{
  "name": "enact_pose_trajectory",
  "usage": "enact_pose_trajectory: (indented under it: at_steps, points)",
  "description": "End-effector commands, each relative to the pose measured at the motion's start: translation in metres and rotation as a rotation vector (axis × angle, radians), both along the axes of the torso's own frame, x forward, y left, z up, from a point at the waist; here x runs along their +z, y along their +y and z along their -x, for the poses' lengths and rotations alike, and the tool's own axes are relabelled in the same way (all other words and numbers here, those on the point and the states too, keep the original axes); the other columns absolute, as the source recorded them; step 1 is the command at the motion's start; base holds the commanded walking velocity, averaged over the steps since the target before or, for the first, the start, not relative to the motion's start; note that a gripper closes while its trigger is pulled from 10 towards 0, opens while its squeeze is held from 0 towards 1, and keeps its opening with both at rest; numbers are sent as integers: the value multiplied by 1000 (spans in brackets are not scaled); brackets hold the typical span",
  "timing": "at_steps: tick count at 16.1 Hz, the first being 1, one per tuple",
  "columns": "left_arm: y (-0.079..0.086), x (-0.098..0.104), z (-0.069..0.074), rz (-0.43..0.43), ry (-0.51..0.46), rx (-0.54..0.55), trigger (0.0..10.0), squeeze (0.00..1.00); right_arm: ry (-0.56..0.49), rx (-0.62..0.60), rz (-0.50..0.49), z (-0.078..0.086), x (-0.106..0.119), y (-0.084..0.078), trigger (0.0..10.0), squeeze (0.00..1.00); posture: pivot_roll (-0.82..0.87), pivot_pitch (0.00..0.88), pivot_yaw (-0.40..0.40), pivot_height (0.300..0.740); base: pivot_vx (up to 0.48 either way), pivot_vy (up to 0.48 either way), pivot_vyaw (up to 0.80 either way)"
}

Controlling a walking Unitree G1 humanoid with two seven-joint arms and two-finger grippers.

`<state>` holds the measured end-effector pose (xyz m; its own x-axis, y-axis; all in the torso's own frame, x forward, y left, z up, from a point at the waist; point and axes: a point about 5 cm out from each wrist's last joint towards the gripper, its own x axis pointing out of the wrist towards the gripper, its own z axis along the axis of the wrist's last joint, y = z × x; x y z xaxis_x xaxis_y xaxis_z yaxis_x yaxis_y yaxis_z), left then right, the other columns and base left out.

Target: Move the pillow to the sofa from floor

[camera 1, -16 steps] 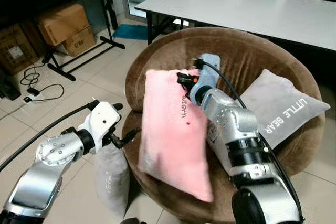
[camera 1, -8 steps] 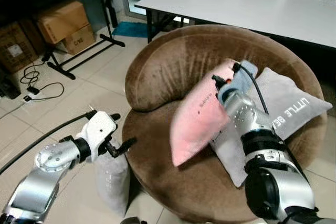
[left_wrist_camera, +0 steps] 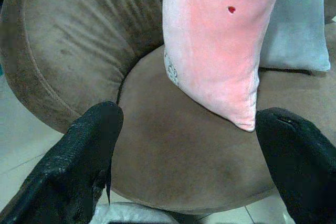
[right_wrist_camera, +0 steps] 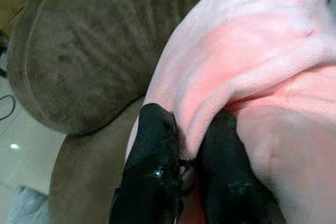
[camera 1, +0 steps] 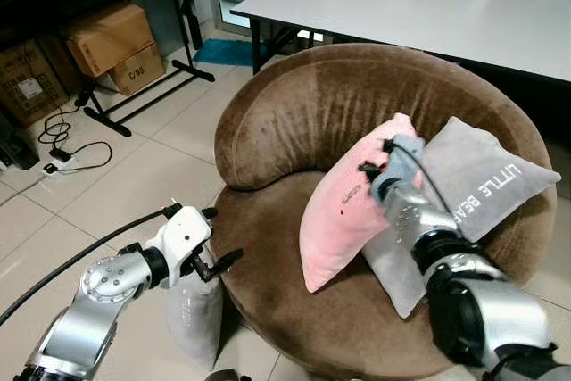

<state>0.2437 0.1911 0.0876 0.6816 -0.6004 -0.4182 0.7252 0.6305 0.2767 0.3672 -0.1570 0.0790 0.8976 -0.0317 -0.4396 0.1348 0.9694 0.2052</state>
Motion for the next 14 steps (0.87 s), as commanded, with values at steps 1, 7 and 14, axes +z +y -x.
enact_pose_trajectory:
  at_steps: [1,7,14]
  points:
    - [0,1,-4,-1,-18,-9,10000,0,-31,-67,63,-4,8,-16,10000,1000,-35,0,51,740,0,0,0]
    - [2,-5,-10,30,-40,4,10000,0,-151,-163,57,-5,25,-51,10000,1000,-69,0,53,740,0,0,0]
    - [16,-9,-15,44,-88,78,10000,0,-363,-214,43,24,60,-66,10000,1000,-98,0,77,740,0,0,0]
